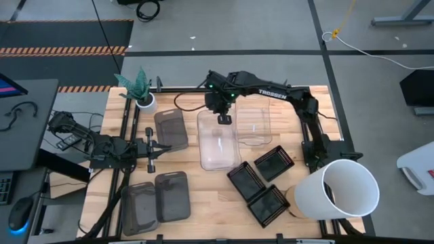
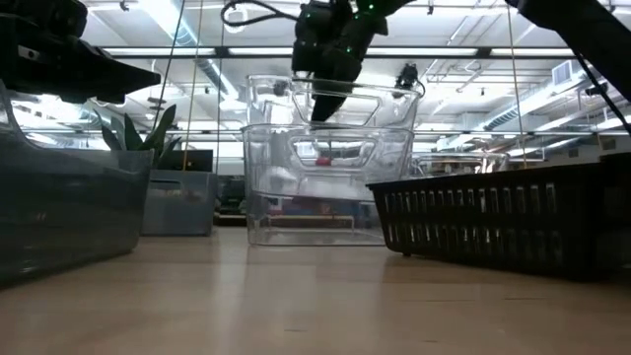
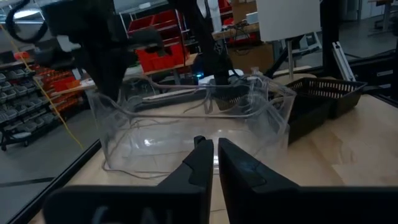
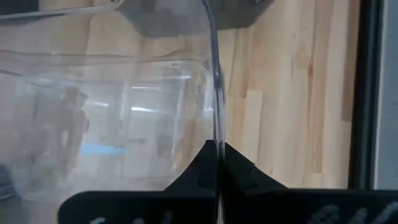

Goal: Stack baskets by color
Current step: Stack the bottom transparent bin on the top left transparent bin, then stack the right transparent bin on the left transparent bin

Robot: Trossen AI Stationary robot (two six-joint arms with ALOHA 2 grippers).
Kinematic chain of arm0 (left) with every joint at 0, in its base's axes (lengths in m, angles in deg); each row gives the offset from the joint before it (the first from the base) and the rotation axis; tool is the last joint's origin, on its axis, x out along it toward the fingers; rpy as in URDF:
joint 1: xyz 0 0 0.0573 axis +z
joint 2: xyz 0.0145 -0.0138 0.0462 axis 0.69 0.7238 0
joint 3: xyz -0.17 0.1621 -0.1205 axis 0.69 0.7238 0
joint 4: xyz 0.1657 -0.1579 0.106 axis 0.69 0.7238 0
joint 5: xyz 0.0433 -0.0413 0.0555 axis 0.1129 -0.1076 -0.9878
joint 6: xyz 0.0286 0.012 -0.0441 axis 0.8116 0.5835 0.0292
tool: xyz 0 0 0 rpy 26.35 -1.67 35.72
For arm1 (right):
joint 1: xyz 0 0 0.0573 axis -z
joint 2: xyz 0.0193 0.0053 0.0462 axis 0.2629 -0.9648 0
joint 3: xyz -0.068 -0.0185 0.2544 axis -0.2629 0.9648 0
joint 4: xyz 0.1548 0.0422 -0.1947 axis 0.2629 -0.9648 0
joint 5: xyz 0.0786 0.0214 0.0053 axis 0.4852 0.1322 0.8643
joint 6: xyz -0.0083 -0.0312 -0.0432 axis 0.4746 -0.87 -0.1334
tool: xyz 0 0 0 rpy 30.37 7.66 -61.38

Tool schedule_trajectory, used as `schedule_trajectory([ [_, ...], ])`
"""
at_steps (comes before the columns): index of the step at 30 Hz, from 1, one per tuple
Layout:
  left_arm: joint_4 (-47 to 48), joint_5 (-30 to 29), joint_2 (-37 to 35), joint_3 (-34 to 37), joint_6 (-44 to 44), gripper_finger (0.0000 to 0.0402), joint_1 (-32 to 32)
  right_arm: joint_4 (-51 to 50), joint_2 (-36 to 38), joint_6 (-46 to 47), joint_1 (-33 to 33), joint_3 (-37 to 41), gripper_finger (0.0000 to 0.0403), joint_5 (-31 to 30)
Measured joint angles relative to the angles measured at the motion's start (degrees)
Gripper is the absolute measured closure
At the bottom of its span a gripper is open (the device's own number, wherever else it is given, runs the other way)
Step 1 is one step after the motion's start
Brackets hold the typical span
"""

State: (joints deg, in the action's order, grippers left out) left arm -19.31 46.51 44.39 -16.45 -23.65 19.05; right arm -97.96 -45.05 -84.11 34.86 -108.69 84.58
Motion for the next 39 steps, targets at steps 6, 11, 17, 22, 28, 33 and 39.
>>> schedule_trajectory([
  [6,0.06,-0.02,0.0,0.0,0.01,0.0371,-0.01,1.49,-2.5,0.37,0.32,0.02,0.0367,-0.69],
  [11,-0.02,-0.02,-0.01,0.0,0.0,0.0376,0.0,4.53,-2.79,0.64,0.9,-0.03,0.0305,-1.54],
  [17,-0.02,0.0,0.0,0.0,0.0,0.0369,0.0,0.56,-2.76,2.9,1.25,-5.2,0.0242,-5.19],
  [22,-0.05,-0.01,0.0,-0.01,0.0,0.0366,-0.01,-9.66,-2.66,2.56,1.96,-8.68,0.0228,-14.06],
  [28,-0.03,0.0,0.0,0.01,0.01,0.0371,-0.02,-12.44,-3.25,3.32,9.01,-8.59,0.0235,-13.33],
  [33,-0.02,-0.01,0.0,0.0,0.0,0.0372,-0.02,-13.19,-3.22,4.85,12.78,-8.57,0.0236,-12.59],
  [39,-0.05,-0.02,0.0,-0.01,0.01,0.0365,-0.02,-14.98,-3.19,6.47,15.5,-8.57,0.0221,-12.92],
])
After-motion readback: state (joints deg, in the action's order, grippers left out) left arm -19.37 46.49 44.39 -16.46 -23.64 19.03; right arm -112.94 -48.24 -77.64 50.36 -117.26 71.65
